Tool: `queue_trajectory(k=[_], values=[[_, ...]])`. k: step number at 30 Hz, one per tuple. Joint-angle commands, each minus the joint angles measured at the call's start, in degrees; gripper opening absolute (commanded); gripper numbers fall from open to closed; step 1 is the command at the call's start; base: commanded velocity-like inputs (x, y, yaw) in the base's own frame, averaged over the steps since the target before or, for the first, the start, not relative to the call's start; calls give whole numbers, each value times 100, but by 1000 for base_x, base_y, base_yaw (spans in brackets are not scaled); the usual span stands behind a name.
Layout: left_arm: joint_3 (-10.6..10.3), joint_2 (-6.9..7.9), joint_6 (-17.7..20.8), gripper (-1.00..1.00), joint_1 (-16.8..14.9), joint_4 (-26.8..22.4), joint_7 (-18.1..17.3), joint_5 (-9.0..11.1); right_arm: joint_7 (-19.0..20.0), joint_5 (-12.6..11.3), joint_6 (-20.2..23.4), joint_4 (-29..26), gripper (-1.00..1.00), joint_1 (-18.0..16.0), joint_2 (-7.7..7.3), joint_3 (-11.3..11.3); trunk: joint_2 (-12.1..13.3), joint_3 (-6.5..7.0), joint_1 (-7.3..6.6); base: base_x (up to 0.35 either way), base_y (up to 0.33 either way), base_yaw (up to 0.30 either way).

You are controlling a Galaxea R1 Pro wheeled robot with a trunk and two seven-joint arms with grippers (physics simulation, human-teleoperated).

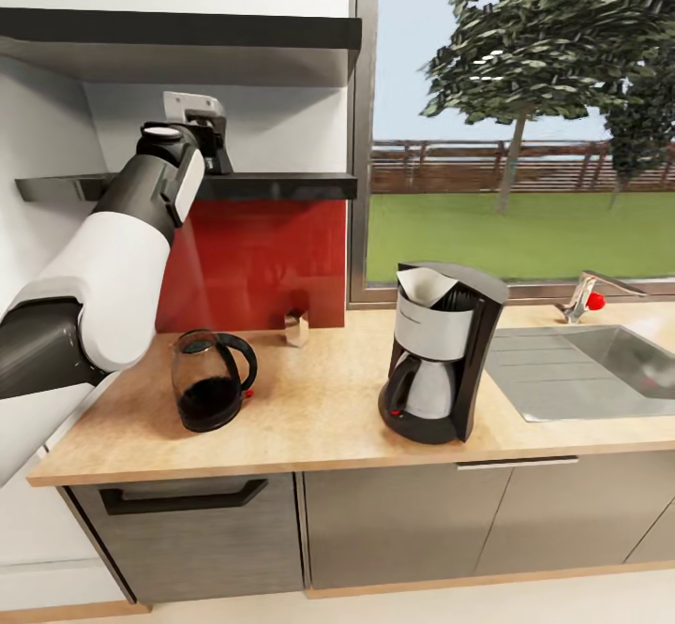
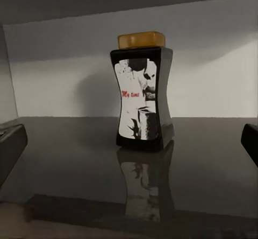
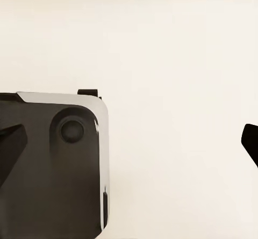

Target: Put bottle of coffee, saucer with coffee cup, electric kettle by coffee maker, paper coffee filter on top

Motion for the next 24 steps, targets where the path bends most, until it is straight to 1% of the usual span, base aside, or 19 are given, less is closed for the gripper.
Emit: queue_trajectory(k=[1, 7, 13, 17, 20, 21, 24], values=[[32, -7, 23, 100, -4, -13, -4, -40, -7, 2, -20, 4, 100, -4, 0, -4, -10, -12, 5, 138, 0, 0], [37, -2, 24, 100, -6, -44, 18, -42, -7, 2, -22, 4, 100, -4, 3, -4, -10, -12, 5, 236, 0, 0], [30, -1, 24, 100, -1, -308, 29, -44, -7, 2, -21, 4, 100, -4, 9, -1, -10, -12, 5, 55, 0, 0], [35, 1, 31, 100, -1, -330, 24, -44, -7, 2, -24, 4, 100, -4, 9, 0, -10, -12, 5, 157, 0, 0], [37, 11, 119, 100, -1, -336, 21, -37, -7, 2, -22, 4, 100, -4, 9, 2, -10, -12, 5, 283, 0, 0], [35, 35, 209, 100, 1, -364, 22, -31, -7, 2, -19, 4, 100, -4, 9, 2, -10, -12, 5, 147, 0, 0], [29, 48, 242, 100, 6, -399, 21, -35, -7, 2, -21, 4, 100, -4, 9, 3, -10, -12, 5, 51, 0, 0]])
